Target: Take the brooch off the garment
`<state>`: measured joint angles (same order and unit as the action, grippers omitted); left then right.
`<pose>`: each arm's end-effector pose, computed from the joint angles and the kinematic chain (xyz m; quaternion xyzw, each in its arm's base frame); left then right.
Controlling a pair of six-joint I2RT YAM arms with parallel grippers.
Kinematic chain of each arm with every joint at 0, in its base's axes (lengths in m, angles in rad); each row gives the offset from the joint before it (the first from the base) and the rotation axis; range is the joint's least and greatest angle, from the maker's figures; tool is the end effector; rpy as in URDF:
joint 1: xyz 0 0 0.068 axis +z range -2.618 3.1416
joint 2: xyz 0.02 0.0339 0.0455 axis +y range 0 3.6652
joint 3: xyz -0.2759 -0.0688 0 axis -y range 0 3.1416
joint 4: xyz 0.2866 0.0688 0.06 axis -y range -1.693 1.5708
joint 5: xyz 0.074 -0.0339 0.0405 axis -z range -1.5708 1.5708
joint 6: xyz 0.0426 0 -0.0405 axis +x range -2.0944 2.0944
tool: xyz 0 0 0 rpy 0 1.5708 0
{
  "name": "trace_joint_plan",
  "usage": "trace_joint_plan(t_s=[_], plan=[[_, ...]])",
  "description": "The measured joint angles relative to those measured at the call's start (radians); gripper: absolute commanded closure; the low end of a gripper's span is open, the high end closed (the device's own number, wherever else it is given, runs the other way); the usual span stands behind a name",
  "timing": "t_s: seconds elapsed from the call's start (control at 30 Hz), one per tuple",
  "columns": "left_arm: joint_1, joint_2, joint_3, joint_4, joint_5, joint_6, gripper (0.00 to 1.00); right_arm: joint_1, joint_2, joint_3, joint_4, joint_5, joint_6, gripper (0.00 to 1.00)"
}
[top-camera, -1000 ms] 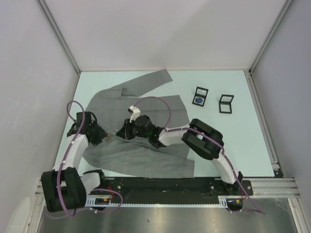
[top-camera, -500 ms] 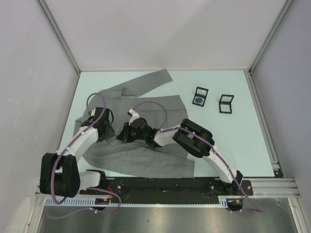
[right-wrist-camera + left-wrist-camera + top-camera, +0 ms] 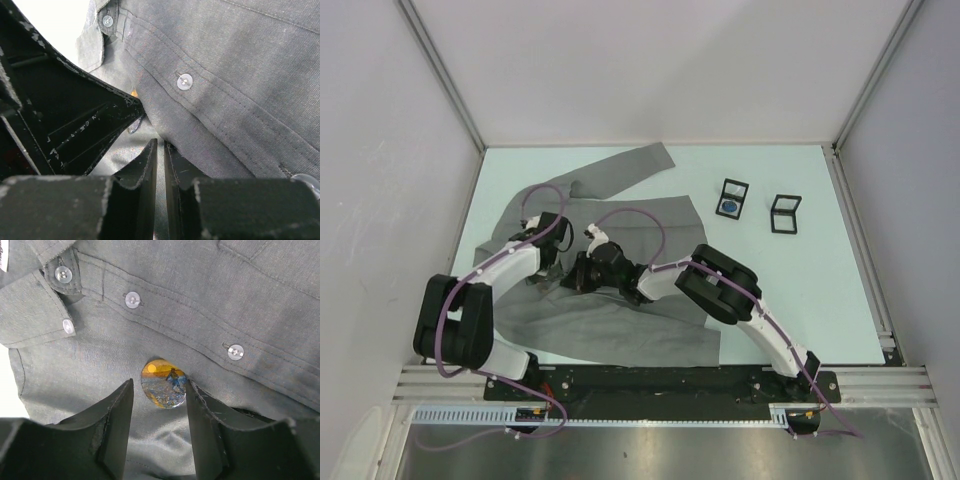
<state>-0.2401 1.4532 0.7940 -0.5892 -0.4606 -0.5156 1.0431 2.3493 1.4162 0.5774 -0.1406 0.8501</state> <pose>0.2828 -0.0497 0.1530 -0.1682 0.9468 0.1518 0.2284 0.2675 0.4708 0.0749 -0.1188 0.8113 0.4958 0.2860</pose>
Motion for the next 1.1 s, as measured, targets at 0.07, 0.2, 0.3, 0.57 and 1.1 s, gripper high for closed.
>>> trace_joint_plan(t_s=[0.07, 0.2, 0.3, 0.57, 1.1], plan=[[-0.002, 0.0, 0.0, 0.0, -0.002, 0.0, 0.46, 0.0, 0.0, 0.0, -0.001, 0.0, 0.006, 0.85], [-0.018, 0.021, 0.0, 0.002, -0.006, 0.0, 0.44, -0.001, 0.0, 0.0, -0.002, 0.0, 0.011, 0.85], [-0.026, 0.036, 0.0, 0.004, -0.006, 0.0, 0.45, -0.001, 0.0, 0.0, -0.002, -0.001, 0.014, 0.85], [-0.026, 0.053, 0.0, 0.003, -0.008, -0.009, 0.64, -0.003, 0.0, 0.0, -0.004, -0.008, 0.014, 0.85], [-0.026, -0.113, -0.002, -0.004, -0.008, -0.019, 0.99, -0.006, -0.001, 0.01, -0.009, -0.093, -0.066, 0.78]])
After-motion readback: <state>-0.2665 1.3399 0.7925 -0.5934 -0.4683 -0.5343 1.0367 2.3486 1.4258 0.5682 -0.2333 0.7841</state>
